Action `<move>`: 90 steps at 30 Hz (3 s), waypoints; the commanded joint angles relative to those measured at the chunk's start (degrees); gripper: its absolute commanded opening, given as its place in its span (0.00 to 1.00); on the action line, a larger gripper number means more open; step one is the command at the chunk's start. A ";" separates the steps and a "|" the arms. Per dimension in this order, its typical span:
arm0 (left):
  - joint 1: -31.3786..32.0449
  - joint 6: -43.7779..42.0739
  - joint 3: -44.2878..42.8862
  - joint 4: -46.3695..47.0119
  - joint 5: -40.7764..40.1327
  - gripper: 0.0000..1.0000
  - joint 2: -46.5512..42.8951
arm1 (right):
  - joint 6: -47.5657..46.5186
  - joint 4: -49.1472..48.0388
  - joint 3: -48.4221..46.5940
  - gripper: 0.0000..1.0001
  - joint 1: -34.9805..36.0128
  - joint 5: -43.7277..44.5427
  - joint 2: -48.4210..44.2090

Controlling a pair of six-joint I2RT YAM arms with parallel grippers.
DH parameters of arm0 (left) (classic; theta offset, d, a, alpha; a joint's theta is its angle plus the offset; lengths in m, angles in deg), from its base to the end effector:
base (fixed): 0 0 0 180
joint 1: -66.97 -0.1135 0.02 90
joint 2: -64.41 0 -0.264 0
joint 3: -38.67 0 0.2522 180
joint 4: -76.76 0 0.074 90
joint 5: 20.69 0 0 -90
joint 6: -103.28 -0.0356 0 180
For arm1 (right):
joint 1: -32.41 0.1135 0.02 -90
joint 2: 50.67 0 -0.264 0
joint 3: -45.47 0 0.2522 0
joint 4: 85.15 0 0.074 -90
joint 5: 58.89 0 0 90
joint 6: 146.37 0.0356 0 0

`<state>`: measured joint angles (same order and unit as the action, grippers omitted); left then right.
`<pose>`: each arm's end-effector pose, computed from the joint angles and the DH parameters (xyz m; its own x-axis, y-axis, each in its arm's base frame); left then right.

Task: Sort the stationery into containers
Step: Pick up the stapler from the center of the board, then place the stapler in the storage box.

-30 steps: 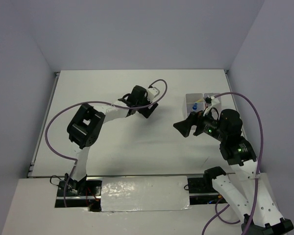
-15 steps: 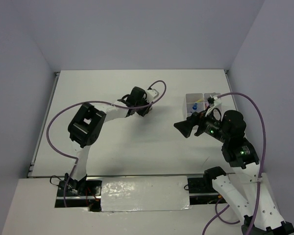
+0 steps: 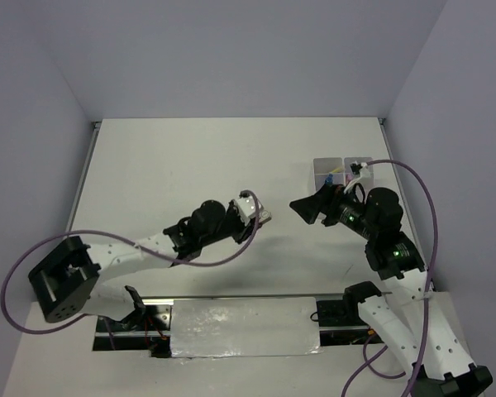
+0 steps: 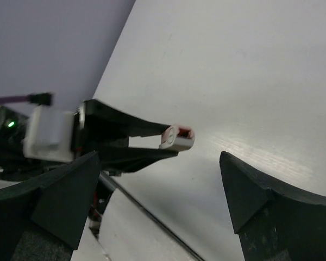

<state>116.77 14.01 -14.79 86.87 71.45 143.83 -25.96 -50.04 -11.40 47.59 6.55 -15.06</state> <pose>0.1950 -0.2328 0.2327 -0.1863 0.2007 -0.9618 0.7841 0.6202 -0.0225 0.1348 0.0519 0.3332 -0.5169 0.3368 -0.7870 -0.4244 0.6976 0.5773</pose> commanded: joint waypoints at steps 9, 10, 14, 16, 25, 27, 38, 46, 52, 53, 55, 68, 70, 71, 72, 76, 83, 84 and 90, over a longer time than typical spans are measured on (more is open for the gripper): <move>11.19 0.59 5.52 17.00 -5.56 0.00 -11.48 | 12.21 -9.74 4.70 0.90 14.87 5.22 3.40; 11.46 0.24 5.34 16.90 -5.56 0.00 -12.00 | 12.56 -9.92 4.97 0.90 16.01 6.18 3.67; 12.16 0.06 5.78 17.17 -5.91 0.00 -13.40 | 13.62 -10.97 6.55 0.86 17.34 7.07 5.42; 12.16 -0.12 6.13 17.08 -6.09 0.00 -13.85 | 13.71 -11.93 7.34 0.81 17.60 6.98 5.78; 12.25 -0.12 5.78 16.38 -5.91 0.00 -14.29 | 14.06 -15.97 8.39 0.42 19.71 4.88 8.33; 12.25 -0.12 5.52 15.76 -6.17 0.00 -13.85 | 14.58 -17.99 8.92 0.11 19.80 2.77 8.59; 12.34 12.25 -5.20 -5.21 -32.16 0.99 -13.41 | 7.91 0.40 1.20 0.00 13.93 25.13 9.65; 12.42 39.60 -17.77 -56.19 -47.75 0.99 -15.08 | 14.21 8.19 -3.73 0.00 -11.29 50.72 12.28; 13.04 42.77 -19.36 -70.17 -44.23 0.99 -18.42 | 24.95 9.51 -6.36 0.00 -19.48 56.29 20.62; 13.21 42.86 -19.36 -71.24 -44.32 0.99 -18.94 | 26.00 9.85 -6.72 0.00 -20.01 55.76 21.94; 13.30 42.34 -19.01 -72.83 -44.58 0.99 -20.96 | 28.20 8.99 -6.98 0.00 -21.07 55.41 25.02; 13.48 38.20 -13.56 -68.09 -42.12 0.99 -27.30 | 27.68 -0.51 -5.75 0.00 -22.56 52.68 31.00; 13.39 38.64 -13.21 -68.18 -42.21 0.99 -27.56 | 27.33 -0.60 -6.19 0.00 -22.65 52.50 31.70; 13.48 38.82 -13.12 -68.18 -42.12 0.99 -27.91 | 27.42 -0.43 -6.63 0.00 -22.65 52.51 32.58; 13.48 39.08 -13.21 -68.44 -41.95 0.99 -28.00 | 27.51 -0.34 -6.63 0.00 -22.65 52.24 32.94; 13.48 39.78 -13.29 -69.31 -41.07 0.99 -29.76 | 28.82 -1.12 -5.14 0.00 -22.65 51.63 33.82; 13.48 40.05 -12.95 -70.64 -41.07 0.99 -32.92 | 29.53 -2.27 -3.12 0.03 -22.65 51.01 34.17; 13.39 39.88 -12.68 -70.20 -40.81 0.99 -33.18 | 29.35 -2.27 -3.12 0.04 -22.65 50.92 34.17; 13.48 39.96 -12.94 -70.29 -40.89 0.99 -32.84 | 29.00 -1.66 -3.38 0.09 -22.65 50.48 33.82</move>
<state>129.91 54.03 -27.90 16.21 30.38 111.13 2.35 -48.27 -14.59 25.23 56.89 19.10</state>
